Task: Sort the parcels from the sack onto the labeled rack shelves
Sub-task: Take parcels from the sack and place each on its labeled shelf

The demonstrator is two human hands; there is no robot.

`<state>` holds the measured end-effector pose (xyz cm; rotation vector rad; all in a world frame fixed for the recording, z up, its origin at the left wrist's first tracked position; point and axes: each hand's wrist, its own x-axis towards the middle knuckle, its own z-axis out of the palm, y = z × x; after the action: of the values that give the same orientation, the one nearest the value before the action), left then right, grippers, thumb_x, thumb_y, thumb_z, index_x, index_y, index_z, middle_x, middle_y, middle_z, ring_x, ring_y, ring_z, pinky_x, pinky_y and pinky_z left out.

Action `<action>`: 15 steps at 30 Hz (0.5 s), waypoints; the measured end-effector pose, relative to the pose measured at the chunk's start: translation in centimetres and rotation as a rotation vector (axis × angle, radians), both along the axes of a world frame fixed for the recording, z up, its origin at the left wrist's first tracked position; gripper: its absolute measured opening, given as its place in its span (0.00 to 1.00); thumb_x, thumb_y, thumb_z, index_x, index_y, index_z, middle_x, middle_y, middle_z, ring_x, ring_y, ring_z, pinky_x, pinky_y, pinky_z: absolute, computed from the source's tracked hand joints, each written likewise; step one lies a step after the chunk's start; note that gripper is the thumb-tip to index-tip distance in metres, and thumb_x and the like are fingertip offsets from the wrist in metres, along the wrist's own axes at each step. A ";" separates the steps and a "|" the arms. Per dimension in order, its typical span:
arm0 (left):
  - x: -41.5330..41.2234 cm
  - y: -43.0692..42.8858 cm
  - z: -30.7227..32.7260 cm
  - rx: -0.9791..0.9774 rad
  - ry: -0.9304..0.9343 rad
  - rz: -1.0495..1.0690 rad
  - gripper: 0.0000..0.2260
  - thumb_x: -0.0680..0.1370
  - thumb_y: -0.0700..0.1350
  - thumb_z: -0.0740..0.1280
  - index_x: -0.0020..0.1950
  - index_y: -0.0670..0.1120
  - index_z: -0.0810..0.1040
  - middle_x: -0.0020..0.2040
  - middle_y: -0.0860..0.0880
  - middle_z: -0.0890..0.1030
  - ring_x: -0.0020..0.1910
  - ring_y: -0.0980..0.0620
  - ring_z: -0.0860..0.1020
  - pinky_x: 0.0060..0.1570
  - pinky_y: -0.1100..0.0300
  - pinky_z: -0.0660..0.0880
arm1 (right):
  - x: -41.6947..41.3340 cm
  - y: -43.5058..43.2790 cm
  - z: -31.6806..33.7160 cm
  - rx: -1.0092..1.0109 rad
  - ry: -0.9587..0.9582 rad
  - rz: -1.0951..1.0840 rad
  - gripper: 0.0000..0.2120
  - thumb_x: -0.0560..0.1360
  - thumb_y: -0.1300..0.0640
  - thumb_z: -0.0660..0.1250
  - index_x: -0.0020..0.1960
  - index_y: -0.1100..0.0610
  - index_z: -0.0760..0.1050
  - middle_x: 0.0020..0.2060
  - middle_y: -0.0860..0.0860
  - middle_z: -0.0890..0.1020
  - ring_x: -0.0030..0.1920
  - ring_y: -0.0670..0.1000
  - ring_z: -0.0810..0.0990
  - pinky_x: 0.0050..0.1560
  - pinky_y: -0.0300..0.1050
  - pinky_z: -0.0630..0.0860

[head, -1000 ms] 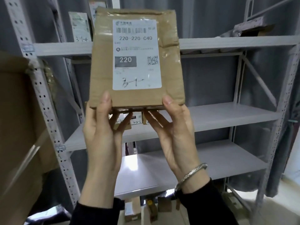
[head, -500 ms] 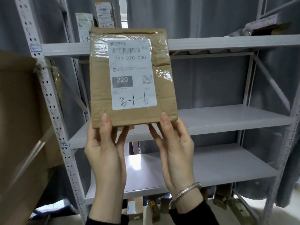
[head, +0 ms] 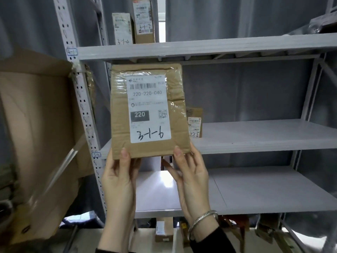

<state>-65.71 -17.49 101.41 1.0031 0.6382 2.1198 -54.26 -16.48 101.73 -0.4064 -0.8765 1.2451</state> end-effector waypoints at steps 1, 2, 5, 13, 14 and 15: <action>-0.8 0.0 -0.9 -0.032 0.014 0.013 0.32 0.64 0.63 0.71 0.64 0.51 0.74 0.56 0.54 0.82 0.58 0.56 0.79 0.50 0.66 0.77 | -0.8 0.2 -0.8 -0.025 -0.007 0.009 0.42 0.55 0.44 0.79 0.66 0.53 0.71 0.62 0.51 0.78 0.58 0.49 0.80 0.55 0.49 0.79; -1.6 -0.1 -1.7 -0.066 0.021 0.032 0.36 0.61 0.66 0.72 0.65 0.51 0.74 0.56 0.55 0.82 0.58 0.57 0.79 0.49 0.66 0.77 | -1.7 0.3 -1.7 -0.047 -0.011 0.020 0.42 0.55 0.43 0.79 0.66 0.53 0.71 0.63 0.52 0.77 0.59 0.49 0.80 0.56 0.51 0.78; -4.0 -0.4 -3.6 -0.116 -0.011 0.061 0.40 0.58 0.67 0.74 0.64 0.49 0.75 0.54 0.55 0.83 0.58 0.56 0.79 0.49 0.67 0.77 | -4.0 0.2 -3.5 -0.076 -0.034 0.064 0.38 0.60 0.45 0.77 0.67 0.53 0.70 0.64 0.50 0.77 0.57 0.45 0.80 0.59 0.54 0.77; -10.2 1.7 -1.9 -0.112 0.134 0.110 0.41 0.58 0.69 0.73 0.65 0.49 0.75 0.57 0.51 0.82 0.59 0.52 0.79 0.58 0.58 0.76 | -8.9 1.5 -1.5 -0.010 -0.066 0.049 0.48 0.50 0.38 0.79 0.67 0.48 0.69 0.60 0.45 0.80 0.57 0.43 0.80 0.58 0.53 0.77; -10.6 2.2 -1.3 -0.095 0.152 0.104 0.41 0.58 0.69 0.73 0.65 0.50 0.75 0.57 0.51 0.82 0.59 0.51 0.79 0.59 0.57 0.75 | -9.2 1.7 -1.0 0.010 -0.070 0.036 0.48 0.49 0.38 0.79 0.67 0.47 0.70 0.60 0.44 0.80 0.57 0.43 0.80 0.58 0.53 0.77; -10.9 2.8 -0.8 -0.079 0.168 0.104 0.40 0.58 0.69 0.73 0.65 0.51 0.75 0.58 0.51 0.82 0.60 0.51 0.79 0.60 0.55 0.75 | -9.4 2.0 -0.6 0.024 -0.071 0.017 0.48 0.49 0.37 0.79 0.67 0.45 0.70 0.60 0.43 0.79 0.58 0.43 0.80 0.58 0.53 0.77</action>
<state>-76.62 -14.71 100.57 1.1331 0.8667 2.0956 -63.63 -14.52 101.11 -0.4265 -0.9562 1.2405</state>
